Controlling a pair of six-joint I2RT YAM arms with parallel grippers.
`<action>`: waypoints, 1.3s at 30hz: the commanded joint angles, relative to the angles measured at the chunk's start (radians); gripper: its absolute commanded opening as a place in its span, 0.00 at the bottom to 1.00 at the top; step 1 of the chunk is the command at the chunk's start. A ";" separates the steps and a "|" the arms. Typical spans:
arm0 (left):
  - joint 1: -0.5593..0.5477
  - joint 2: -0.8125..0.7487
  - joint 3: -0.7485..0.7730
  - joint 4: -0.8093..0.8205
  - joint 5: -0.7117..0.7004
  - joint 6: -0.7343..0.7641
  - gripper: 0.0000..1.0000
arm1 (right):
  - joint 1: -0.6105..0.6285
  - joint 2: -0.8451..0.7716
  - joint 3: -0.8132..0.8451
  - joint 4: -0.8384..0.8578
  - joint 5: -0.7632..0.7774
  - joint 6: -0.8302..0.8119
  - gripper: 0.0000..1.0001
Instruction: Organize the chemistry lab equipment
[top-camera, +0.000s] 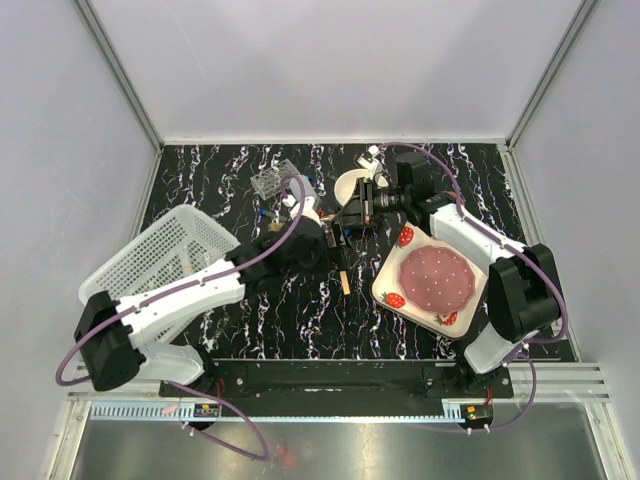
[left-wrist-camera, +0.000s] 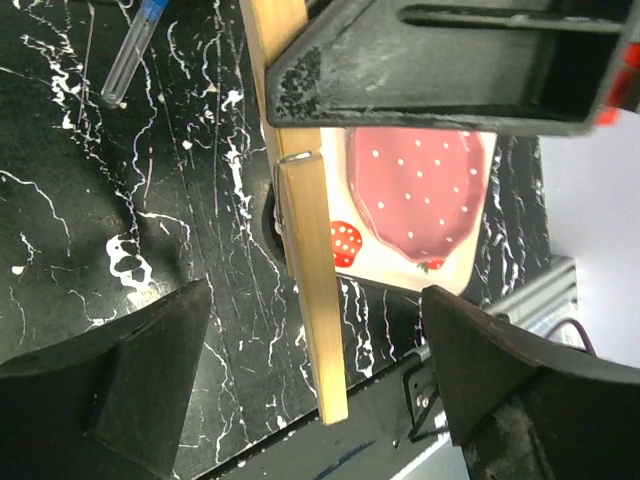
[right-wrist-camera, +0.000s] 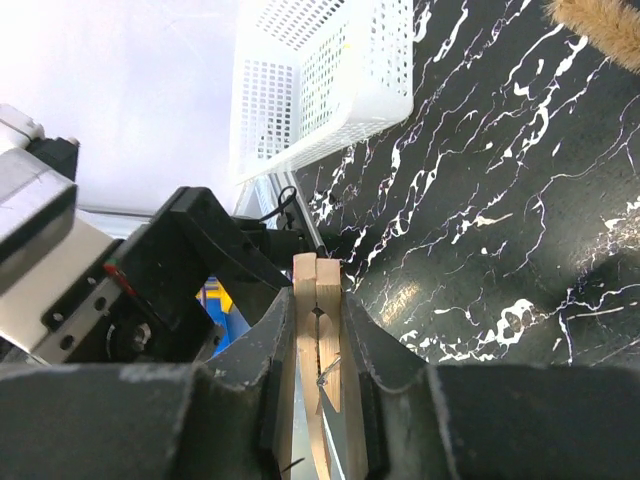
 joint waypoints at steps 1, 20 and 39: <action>-0.039 0.116 0.151 -0.172 -0.167 -0.045 0.84 | -0.012 -0.067 -0.006 0.075 0.000 0.018 0.13; -0.057 0.063 0.167 -0.319 -0.270 0.091 0.00 | -0.012 -0.111 -0.023 0.077 -0.019 -0.075 0.45; 0.864 -0.226 -0.012 -0.490 -0.072 0.481 0.01 | -0.144 -0.275 -0.138 -0.199 -0.095 -0.696 1.00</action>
